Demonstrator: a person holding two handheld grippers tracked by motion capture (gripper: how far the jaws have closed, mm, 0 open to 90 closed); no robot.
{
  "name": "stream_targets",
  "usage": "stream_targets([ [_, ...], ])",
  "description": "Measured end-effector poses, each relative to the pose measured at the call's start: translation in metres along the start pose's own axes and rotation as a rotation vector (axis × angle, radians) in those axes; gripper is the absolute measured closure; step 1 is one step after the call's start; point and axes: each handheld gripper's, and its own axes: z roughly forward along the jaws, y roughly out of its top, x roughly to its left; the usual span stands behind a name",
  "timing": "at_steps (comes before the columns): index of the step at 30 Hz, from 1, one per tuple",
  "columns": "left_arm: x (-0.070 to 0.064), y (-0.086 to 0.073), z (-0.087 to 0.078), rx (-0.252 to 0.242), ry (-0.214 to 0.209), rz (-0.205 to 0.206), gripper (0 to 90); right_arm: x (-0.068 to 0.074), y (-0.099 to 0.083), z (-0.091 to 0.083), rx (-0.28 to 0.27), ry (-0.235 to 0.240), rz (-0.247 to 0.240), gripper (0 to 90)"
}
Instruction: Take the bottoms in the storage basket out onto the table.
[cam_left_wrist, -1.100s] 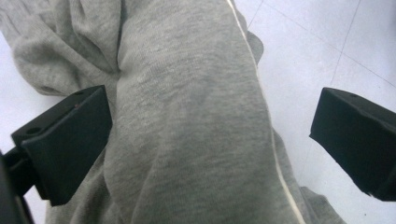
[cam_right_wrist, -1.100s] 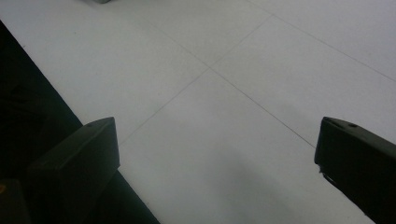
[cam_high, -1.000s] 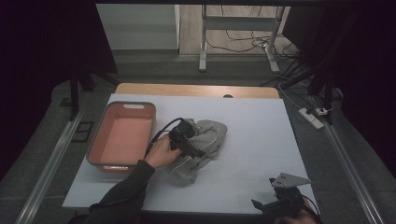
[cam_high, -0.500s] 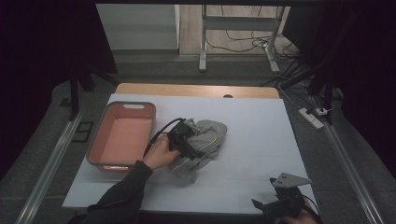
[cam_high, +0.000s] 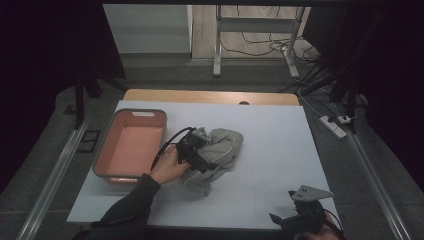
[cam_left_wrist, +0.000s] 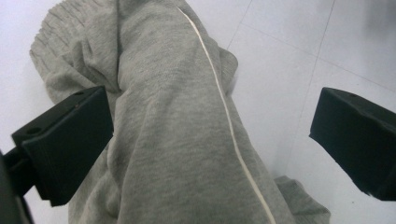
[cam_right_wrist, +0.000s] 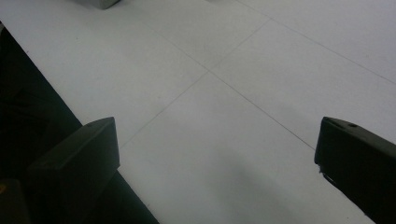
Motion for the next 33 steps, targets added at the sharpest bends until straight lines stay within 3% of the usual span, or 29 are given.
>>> stream_targets([
  [4, 0.000, -0.003, -0.002, -0.005, 0.009, -0.002, 0.0, 0.000, 0.000, 0.000, -0.001, -0.001, 0.000, 0.2],
  [14, 0.001, -0.007, -0.006, -0.033, -0.031, -0.053, 0.0, 0.000, 0.000, 0.000, -0.004, 0.000, -0.002, 0.2],
  [25, 0.000, -0.010, -0.011, -0.025, -0.041, -0.051, 0.0, 0.000, 0.000, 0.000, -0.004, -0.001, -0.002, 0.2],
  [33, -0.004, -0.012, -0.019, -0.050, -0.054, -0.066, 0.0, 0.000, 0.000, 0.000, -0.005, -0.001, -0.003, 0.2],
])
